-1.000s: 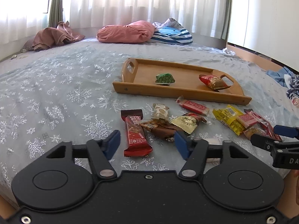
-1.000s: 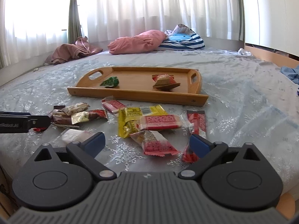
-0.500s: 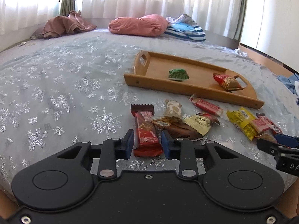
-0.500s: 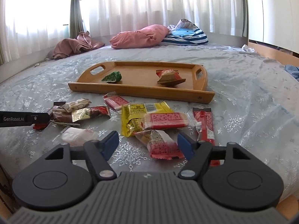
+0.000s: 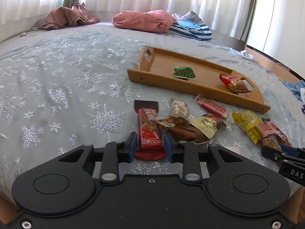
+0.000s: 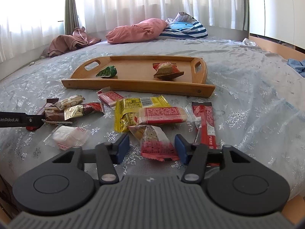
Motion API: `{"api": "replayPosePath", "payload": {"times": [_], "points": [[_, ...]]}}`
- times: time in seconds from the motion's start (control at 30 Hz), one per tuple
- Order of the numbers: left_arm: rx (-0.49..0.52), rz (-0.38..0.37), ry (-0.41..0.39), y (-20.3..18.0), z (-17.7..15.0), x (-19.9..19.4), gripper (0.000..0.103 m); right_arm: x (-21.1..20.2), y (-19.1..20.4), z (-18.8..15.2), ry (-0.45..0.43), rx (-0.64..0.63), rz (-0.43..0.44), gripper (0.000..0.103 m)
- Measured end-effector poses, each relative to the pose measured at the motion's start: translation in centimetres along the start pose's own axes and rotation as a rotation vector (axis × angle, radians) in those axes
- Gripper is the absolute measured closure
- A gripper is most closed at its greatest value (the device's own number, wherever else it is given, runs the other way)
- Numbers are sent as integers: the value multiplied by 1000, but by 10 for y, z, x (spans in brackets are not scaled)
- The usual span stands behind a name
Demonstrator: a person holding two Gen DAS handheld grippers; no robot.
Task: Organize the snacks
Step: 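Grasp the red chocolate bar with the left gripper while the right grasps a pink-white packet, then carry the chocolate bar over the tray with the left gripper while the right carries the pink packet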
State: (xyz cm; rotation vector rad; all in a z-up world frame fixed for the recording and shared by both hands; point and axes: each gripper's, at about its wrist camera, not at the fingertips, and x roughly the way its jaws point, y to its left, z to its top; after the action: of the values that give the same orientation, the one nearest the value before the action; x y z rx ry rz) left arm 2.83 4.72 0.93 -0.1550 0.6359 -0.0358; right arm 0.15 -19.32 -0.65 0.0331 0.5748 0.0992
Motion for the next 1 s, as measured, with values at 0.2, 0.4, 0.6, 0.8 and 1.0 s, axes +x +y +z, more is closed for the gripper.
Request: {"api": "replayPosePath", "payload": {"times": [0.2,0.4,0.6,0.8,1.0], "points": [[-4,-7,-7,0,0,-5,80,-2,7,2,6,-49,-9,64],[15,-9,-37,-3,3,-16,80,-9,14,4,8,-58,16,66],[-6,-19,-60,0,13,-26,81,-17,22,8,8,-60,60,68],[5,-24,-84,-1,20,-33,81,-25,25,16,-12,-35,83,68],[27,-38,-87,-7,31,-34,81,-26,22,31,-37,-3,67,68]]}}
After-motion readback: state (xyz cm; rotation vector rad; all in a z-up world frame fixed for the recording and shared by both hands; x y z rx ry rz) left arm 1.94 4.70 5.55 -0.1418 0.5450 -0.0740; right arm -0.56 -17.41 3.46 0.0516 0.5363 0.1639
